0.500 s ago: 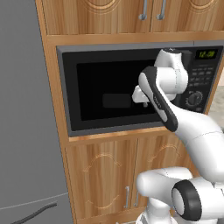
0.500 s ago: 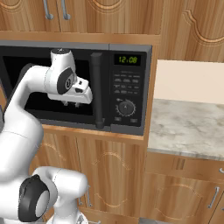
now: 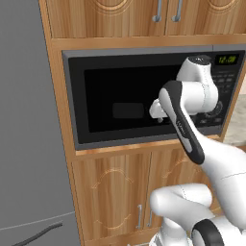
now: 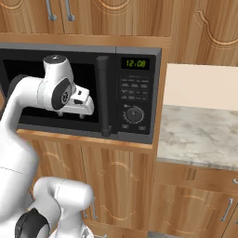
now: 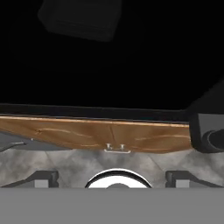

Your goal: Open the microwave door.

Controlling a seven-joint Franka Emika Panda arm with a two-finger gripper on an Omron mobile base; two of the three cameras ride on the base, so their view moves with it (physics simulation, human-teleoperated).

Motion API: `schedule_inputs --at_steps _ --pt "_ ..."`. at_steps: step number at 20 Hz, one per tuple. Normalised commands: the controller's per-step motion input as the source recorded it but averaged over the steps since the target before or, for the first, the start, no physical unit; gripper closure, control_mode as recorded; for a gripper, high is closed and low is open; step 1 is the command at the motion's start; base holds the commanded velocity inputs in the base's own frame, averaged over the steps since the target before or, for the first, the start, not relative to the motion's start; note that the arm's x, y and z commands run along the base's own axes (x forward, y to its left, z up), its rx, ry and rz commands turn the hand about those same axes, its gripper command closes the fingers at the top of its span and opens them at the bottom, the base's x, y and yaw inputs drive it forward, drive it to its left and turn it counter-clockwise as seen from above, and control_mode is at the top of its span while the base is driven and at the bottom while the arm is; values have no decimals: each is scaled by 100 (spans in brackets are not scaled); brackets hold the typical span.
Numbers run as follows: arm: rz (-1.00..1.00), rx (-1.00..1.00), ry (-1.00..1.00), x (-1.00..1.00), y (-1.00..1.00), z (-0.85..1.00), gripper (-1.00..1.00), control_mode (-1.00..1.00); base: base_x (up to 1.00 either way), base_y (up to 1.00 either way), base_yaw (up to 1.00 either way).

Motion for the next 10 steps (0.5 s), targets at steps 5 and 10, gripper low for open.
schedule_inputs --at_steps 5,10 --pt "0 0 0 -78 -27 -12 -100 -100 0 0 0" --pt "0 0 0 -54 -29 0 -100 -100 0 0 0"
